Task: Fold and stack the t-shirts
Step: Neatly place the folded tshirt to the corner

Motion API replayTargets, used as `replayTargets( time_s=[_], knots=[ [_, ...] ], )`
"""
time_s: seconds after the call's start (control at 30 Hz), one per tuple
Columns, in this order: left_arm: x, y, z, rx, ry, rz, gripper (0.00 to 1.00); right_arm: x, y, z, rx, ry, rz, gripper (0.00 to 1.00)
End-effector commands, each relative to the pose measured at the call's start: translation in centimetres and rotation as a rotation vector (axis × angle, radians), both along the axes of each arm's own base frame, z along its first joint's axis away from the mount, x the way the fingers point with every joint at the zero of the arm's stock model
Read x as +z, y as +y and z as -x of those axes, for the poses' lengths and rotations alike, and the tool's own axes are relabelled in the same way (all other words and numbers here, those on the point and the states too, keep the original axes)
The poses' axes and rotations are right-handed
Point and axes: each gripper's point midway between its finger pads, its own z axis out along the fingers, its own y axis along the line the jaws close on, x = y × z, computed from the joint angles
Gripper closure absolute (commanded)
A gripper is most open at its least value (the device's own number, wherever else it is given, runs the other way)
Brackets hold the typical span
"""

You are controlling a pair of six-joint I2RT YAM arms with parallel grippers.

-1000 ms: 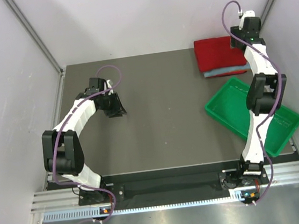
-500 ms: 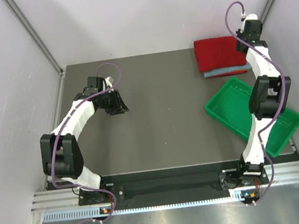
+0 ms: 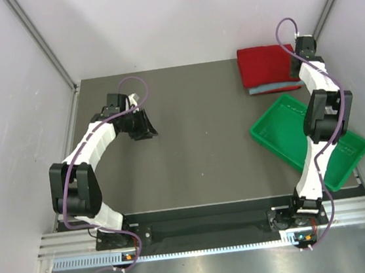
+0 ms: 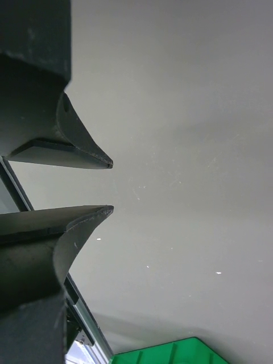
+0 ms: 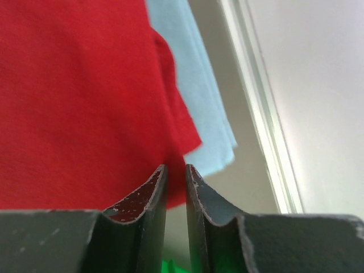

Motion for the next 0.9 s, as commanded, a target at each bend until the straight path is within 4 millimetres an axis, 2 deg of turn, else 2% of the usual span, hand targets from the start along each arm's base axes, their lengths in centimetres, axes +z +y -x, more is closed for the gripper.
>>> replayTargets(
  time_s=[0.0, 0.03, 0.07, 0.1, 0.2, 0.23, 0.27, 0.33, 0.37, 0.43, 0.47, 0.5, 0.53, 0.57, 0.63, 0.67, 0.87],
  knots=[
    [2.8, -0.4, -0.5, -0.017, -0.098, 0.033, 0.62, 8.6, -0.9, 1.4, -0.099, -0.126, 0.019, 0.81],
    [3.5, -0.4, -0.5, -0.018, -0.119, 0.036, 0.62, 9.2, -0.3, 1.7, -0.101, -0.141, -0.003, 0.8],
    [3.9, -0.4, -0.4, -0.017, -0.132, 0.037, 0.62, 9.4, 1.4, 1.6, -0.054, -0.149, -0.043, 0.8],
    [4.3, -0.5, -0.4, -0.02, -0.147, 0.043, 0.62, 11.1, 2.7, 1.7, -0.019, -0.189, -0.065, 0.8],
    [5.5, -0.6, -0.4, -0.02, -0.183, 0.055, 0.61, 12.2, 7.6, 1.2, 0.126, -0.247, -0.165, 0.8],
    [5.5, -0.6, -0.3, -0.022, -0.189, 0.056, 0.61, 12.3, 8.7, 1.0, 0.153, -0.264, -0.203, 0.81],
    [5.5, -0.6, -0.2, -0.022, -0.188, 0.054, 0.62, 11.5, 10.7, 0.9, 0.206, -0.258, -0.244, 0.83],
    [5.5, -0.5, 0.0, -0.026, -0.189, 0.051, 0.62, 11.6, 13.0, -0.1, 0.278, -0.303, -0.294, 0.88],
    [5.4, -0.4, 0.0, -0.024, -0.192, 0.047, 0.61, 11.0, 15.1, -0.2, 0.337, -0.296, -0.336, 0.89],
    [5.8, -0.4, -0.2, -0.019, -0.209, 0.05, 0.61, 10.2, 17.0, -1.3, 0.384, -0.312, -0.38, 0.9],
    [5.8, -0.5, -0.3, -0.02, -0.208, 0.053, 0.61, 10.0, 18.7, -1.7, 0.429, -0.311, -0.405, 0.9],
    [5.8, -0.5, -0.4, -0.019, -0.209, 0.054, 0.61, 8.3, 18.9, -2.1, 0.428, -0.281, -0.423, 0.9],
    [5.7, -0.4, -0.5, -0.014, -0.206, 0.052, 0.61, 7.4, 21.2, -2.2, 0.462, -0.256, -0.431, 0.9],
    [5.7, -0.4, -0.6, -0.014, -0.205, 0.05, 0.61, 5.8, 21.6, -2.6, 0.458, -0.226, -0.437, 0.91],
    [5.3, -0.4, -0.7, -0.015, -0.192, 0.047, 0.61, 3.7, 22.2, -2.4, 0.452, -0.181, -0.436, 0.92],
    [5.1, -0.3, -0.6, -0.015, -0.188, 0.04, 0.61, 1.9, 21.8, -2.1, 0.424, -0.148, -0.41, 0.92],
    [4.7, 0.1, -0.7, -0.004, -0.183, 0.016, 0.61, -2.2, 21.1, -1.4, 0.38, -0.086, -0.388, 0.92]
  ],
)
